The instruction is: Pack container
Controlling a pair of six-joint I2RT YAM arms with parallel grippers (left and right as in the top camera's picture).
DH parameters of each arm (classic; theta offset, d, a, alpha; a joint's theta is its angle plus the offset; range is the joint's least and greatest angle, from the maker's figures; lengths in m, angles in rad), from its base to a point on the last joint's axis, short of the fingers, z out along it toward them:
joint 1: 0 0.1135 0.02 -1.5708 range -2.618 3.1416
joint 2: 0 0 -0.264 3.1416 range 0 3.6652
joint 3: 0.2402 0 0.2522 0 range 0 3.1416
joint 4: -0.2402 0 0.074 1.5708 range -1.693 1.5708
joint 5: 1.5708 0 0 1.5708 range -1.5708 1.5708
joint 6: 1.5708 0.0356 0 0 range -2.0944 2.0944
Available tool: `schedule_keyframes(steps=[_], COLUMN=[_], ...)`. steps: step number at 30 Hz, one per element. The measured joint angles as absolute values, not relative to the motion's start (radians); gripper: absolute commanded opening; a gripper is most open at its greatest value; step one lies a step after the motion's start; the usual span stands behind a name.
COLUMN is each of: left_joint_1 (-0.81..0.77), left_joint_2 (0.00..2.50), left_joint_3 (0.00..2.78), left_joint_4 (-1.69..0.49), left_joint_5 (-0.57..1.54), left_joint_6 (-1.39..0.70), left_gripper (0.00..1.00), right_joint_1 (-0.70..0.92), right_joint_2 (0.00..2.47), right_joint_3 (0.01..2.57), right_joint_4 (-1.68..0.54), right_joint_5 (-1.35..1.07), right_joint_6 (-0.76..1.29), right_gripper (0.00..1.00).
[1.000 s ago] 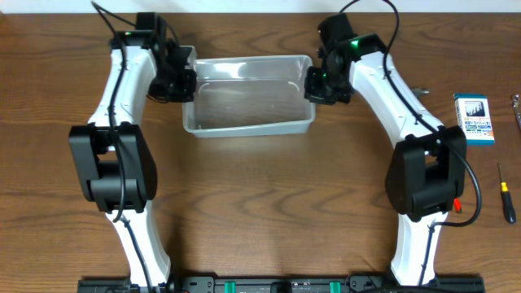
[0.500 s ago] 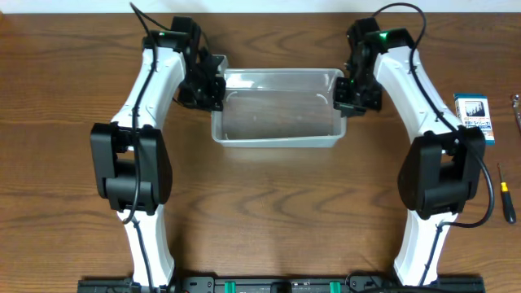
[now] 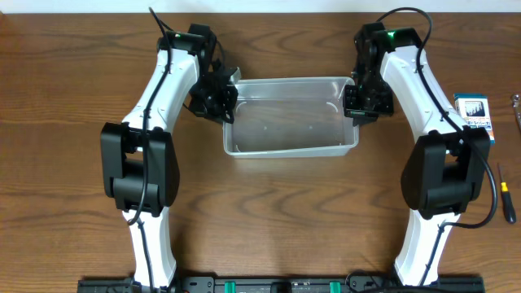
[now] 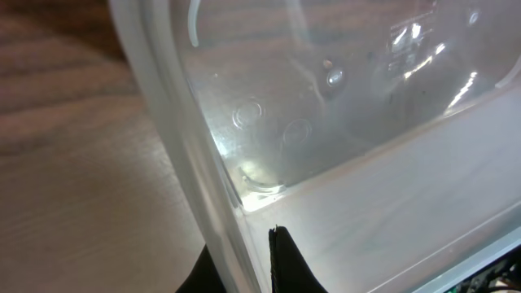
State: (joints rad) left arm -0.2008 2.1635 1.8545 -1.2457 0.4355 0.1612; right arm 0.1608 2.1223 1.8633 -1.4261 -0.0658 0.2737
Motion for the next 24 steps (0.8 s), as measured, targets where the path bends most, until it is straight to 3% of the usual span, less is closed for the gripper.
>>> schedule_keyframes(steps=[8,10,11,13,14,24], left_joint_1=[-0.213,-0.213,-0.214,-0.218,-0.22,-0.231], left_joint_2=[2.164,2.164,2.164,2.164,2.164,2.164], left_joint_3=[1.855,1.855,1.855,1.855,1.855,1.855], left_joint_4=[-1.265,-1.266,-1.269,-1.275,-1.275,-1.266], left_joint_5=[0.438,0.438,0.439,0.445,0.447,0.43], left_joint_6=[0.153,0.155,0.16,0.162,0.162,0.163], left_gripper=[0.07,0.25,0.42,0.86,0.98,0.98], right_joint_1=[0.158,0.158,0.158,0.158,0.159,0.158], right_joint_2=[2.08,2.077,2.077,2.077,2.077,2.077], right_joint_3=[1.861,1.861,1.861,1.861,1.861,1.861], right_joint_4=[-1.457,-1.46,-1.46,-1.458,-1.454,-1.453], right_joint_5=[-0.052,-0.051,-0.053,-0.056,-0.059,-0.06], right_joint_6=[0.258,0.256,0.252,0.251,0.251,0.246], right_gripper=[0.01,0.01,0.01,0.01,0.01,0.01])
